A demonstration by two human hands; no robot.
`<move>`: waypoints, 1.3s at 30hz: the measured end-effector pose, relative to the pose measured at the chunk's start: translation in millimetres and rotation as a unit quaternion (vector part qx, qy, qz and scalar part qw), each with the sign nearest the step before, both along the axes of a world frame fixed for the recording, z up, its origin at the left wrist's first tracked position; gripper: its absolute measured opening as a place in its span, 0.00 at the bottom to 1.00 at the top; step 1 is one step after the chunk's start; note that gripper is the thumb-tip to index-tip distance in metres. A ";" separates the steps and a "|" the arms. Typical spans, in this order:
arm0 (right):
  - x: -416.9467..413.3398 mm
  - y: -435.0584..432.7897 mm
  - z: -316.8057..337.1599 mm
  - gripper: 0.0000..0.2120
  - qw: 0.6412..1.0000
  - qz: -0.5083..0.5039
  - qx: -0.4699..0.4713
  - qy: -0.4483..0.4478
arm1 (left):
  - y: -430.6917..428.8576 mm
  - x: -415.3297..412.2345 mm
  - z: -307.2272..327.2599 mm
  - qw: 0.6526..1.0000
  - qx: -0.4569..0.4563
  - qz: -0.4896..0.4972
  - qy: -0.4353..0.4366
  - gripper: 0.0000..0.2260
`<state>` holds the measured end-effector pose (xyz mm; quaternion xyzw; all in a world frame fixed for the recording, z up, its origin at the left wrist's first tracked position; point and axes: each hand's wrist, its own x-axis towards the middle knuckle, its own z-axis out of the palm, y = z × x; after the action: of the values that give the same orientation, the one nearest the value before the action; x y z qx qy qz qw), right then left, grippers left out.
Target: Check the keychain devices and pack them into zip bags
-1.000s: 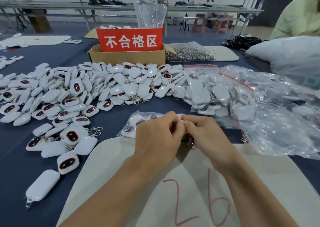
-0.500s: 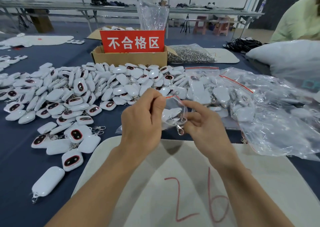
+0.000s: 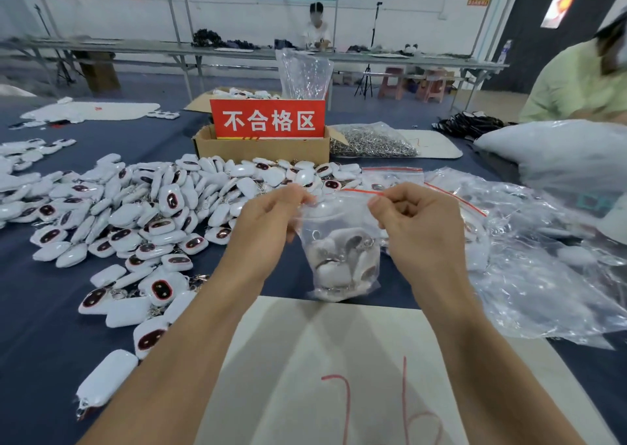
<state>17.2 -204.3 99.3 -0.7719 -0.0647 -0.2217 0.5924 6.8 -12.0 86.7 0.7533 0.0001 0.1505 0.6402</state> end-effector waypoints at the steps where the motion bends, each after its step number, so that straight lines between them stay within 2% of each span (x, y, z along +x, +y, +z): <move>1: 0.7 -2.5 -3.9 0.09 1.000 -0.006 0.006 0.007 | -0.4 -2.0 -5.6 1.000 -0.013 -0.023 0.001 0.11; 3: 1.5 -5.0 -10.0 0.08 0.999 -0.017 0.024 0.015 | -1.5 -3.8 -13.4 0.998 -0.037 -0.046 -0.011 0.05; 7: -0.8 -2.5 -16.3 0.10 0.994 0.022 0.097 0.052 | -6.7 -4.4 -18.0 0.996 -0.078 -0.002 -0.049 0.11; 10: -2.1 -1.7 -19.7 0.12 0.993 0.030 0.098 0.053 | -7.7 -4.4 -23.3 0.993 -0.081 0.037 -0.073 0.05; 13: -4.9 -2.4 -22.9 0.15 0.990 0.034 0.129 0.040 | -9.6 -7.1 -28.7 0.992 -0.069 0.056 -0.091 0.10; 18: -11.6 -6.6 -29.8 0.19 0.982 0.061 0.172 0.051 | -15.6 -9.9 -28.7 0.987 -0.088 0.057 -0.124 0.08; 21: -13.3 -7.5 -28.9 0.17 0.976 0.069 0.201 0.045 | -19.3 -10.6 -27.3 0.985 -0.101 0.041 -0.130 0.04; 25: -14.7 -5.2 -30.2 0.17 0.973 0.073 0.215 0.043 | -20.8 -9.2 -32.2 0.987 -0.113 0.050 -0.100 0.11; 28: -16.8 -0.8 -33.5 0.13 0.968 0.090 0.223 0.071 | -23.0 -8.9 -34.0 0.985 -0.139 0.058 -0.082 0.11; 30: -17.6 1.8 -34.9 0.10 0.968 0.093 0.220 0.080 | -26.0 -10.7 -32.8 0.985 -0.147 0.051 -0.075 0.07; 32: -17.4 4.3 -35.2 0.11 0.969 0.087 0.220 0.073 | -28.6 -12.8 -31.6 0.985 -0.161 0.023 -0.065 0.02; 37: -19.1 8.7 -37.0 0.19 0.966 0.092 0.226 0.084 | -31.4 -16.7 -33.2 0.988 -0.140 -0.033 -0.051 0.08; 39: -19.4 9.1 -37.1 0.18 0.966 0.095 0.225 0.084 | -32.3 -17.5 -33.1 0.987 -0.149 -0.030 -0.044 0.09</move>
<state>-2.2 -195.3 62.2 -0.6251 -0.0360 -0.1077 0.7722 -10.7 -44.3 53.6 0.6418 -0.0282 0.1630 0.7488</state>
